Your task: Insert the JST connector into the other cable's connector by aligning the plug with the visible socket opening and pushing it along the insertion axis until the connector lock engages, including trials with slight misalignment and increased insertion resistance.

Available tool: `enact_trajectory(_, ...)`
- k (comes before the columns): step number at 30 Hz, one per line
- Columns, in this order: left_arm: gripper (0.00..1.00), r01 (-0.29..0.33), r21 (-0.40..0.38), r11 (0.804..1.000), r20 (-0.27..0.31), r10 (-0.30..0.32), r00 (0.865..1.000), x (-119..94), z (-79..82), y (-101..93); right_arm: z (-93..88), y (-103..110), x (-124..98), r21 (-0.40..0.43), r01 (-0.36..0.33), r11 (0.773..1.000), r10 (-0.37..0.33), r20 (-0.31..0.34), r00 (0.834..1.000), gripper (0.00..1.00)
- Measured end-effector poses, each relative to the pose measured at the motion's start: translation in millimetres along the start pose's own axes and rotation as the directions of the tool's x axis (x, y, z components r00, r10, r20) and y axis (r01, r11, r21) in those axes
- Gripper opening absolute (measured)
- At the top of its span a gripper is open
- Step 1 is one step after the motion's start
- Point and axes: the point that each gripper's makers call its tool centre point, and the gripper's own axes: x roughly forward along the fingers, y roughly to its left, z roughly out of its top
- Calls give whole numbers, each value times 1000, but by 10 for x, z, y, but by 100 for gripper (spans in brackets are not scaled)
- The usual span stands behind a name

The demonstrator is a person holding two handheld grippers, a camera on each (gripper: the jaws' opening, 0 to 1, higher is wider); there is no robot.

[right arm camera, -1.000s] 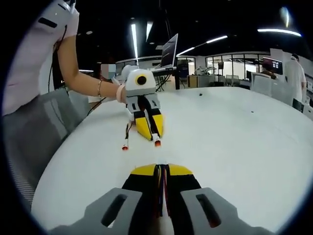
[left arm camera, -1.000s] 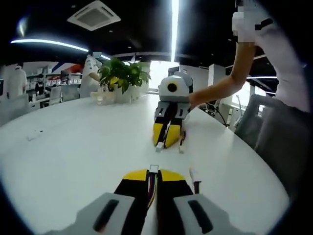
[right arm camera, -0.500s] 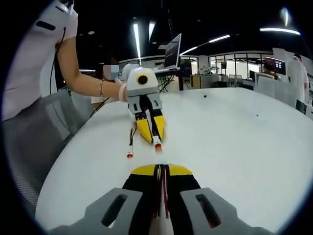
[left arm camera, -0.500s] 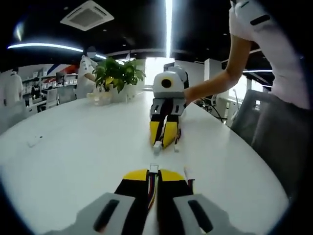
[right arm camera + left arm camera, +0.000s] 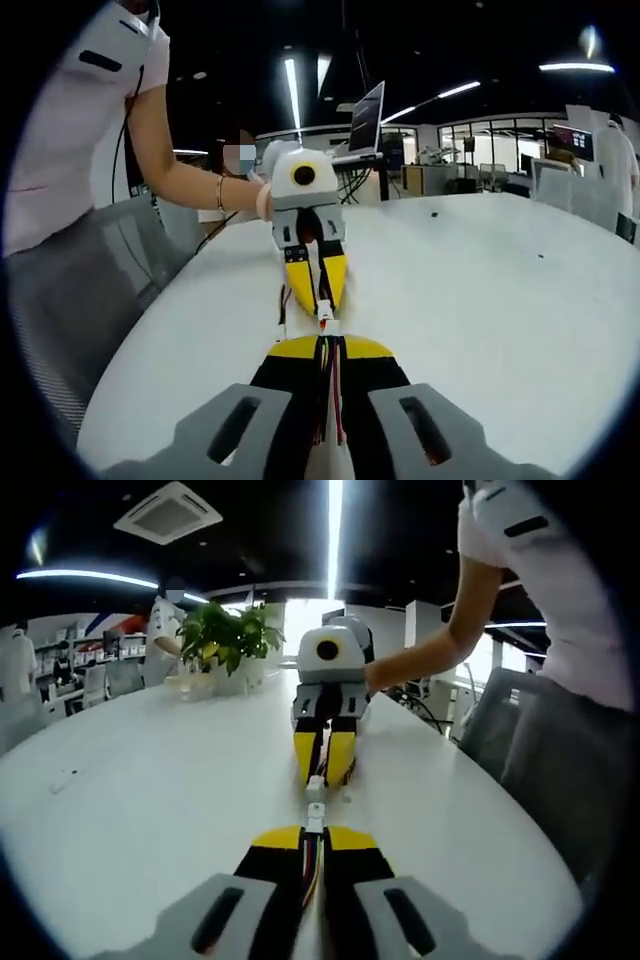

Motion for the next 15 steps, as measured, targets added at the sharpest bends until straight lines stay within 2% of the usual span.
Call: enact_trajectory(15,0,34,-5,999,-1,-34,999,15,48,8,-1,48,9,-18,-32,999,32,-20,999,3)
